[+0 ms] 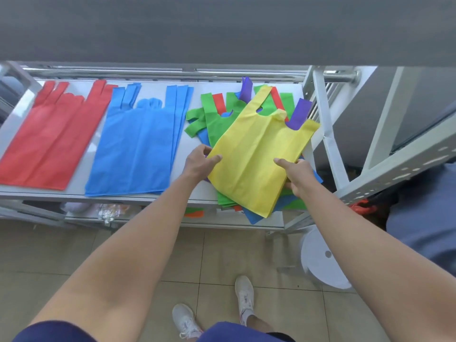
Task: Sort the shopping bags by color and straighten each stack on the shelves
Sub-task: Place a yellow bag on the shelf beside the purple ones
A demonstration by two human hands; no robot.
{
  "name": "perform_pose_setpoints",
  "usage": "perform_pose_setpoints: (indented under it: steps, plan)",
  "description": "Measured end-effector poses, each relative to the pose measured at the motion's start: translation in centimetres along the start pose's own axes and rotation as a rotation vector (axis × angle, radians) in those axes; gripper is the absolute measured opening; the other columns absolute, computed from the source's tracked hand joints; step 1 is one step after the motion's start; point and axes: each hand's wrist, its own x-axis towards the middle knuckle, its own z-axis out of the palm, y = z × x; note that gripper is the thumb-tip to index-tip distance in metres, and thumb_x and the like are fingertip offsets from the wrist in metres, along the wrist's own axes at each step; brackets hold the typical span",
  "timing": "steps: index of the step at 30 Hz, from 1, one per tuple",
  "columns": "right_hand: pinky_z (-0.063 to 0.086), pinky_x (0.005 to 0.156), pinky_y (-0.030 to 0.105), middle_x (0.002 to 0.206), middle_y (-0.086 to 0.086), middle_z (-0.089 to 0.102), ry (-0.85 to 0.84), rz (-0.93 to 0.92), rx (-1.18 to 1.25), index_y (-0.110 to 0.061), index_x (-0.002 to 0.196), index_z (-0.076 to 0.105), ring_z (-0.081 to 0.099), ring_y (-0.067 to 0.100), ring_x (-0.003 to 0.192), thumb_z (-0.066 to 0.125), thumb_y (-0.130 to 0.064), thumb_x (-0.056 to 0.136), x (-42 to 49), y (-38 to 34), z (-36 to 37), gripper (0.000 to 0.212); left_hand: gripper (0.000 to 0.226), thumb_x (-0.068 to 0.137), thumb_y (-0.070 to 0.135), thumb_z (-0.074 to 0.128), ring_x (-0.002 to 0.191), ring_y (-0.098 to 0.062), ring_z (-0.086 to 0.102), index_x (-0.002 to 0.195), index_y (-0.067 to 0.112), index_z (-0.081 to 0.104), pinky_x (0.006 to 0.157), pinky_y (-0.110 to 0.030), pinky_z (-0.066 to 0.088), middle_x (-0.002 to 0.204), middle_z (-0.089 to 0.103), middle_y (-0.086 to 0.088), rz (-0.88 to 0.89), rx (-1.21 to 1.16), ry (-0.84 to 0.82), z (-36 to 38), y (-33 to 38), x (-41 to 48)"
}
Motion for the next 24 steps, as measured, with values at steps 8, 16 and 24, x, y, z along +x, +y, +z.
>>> perform_pose_setpoints:
  steps: [8,16,24]
  plan:
    - [0.055,0.089,0.043,0.119,0.003,0.063,0.025,-0.109,-0.182,-0.019,0.123,0.053,0.062,0.025,0.106,0.063,-0.015,0.100,0.3,1.9,-3.2,0.026,0.012,0.093,0.023,0.073,0.085,-0.021,0.073,0.101,0.013,0.075,0.074,-0.033,0.056,0.090,0.076,-0.004,0.036,-0.016,-0.080,-1.4,0.3,1.1]
    - [0.056,0.088,0.045,0.117,0.004,0.065,0.006,-0.077,-0.103,-0.016,0.125,0.052,0.065,0.026,0.105,0.054,-0.014,0.096,-0.3,2.8,-4.1,0.029,0.019,0.090,0.010,0.071,0.097,-0.016,0.062,0.109,0.012,0.073,0.093,-0.034,0.055,0.106,0.070,-0.003,0.305,0.242,0.150,2.4,1.9,1.5]
    - [0.056,0.090,0.043,0.115,0.001,0.063,0.013,-0.073,-0.123,-0.017,0.124,0.049,0.064,0.022,0.103,0.064,-0.020,0.098,0.4,2.8,-3.8,0.031,0.067,0.087,0.044,0.081,0.114,-0.031,0.057,0.133,0.007,0.049,0.090,-0.041,0.050,0.127,0.056,-0.012,0.021,0.447,-0.030,5.2,5.6,3.7]
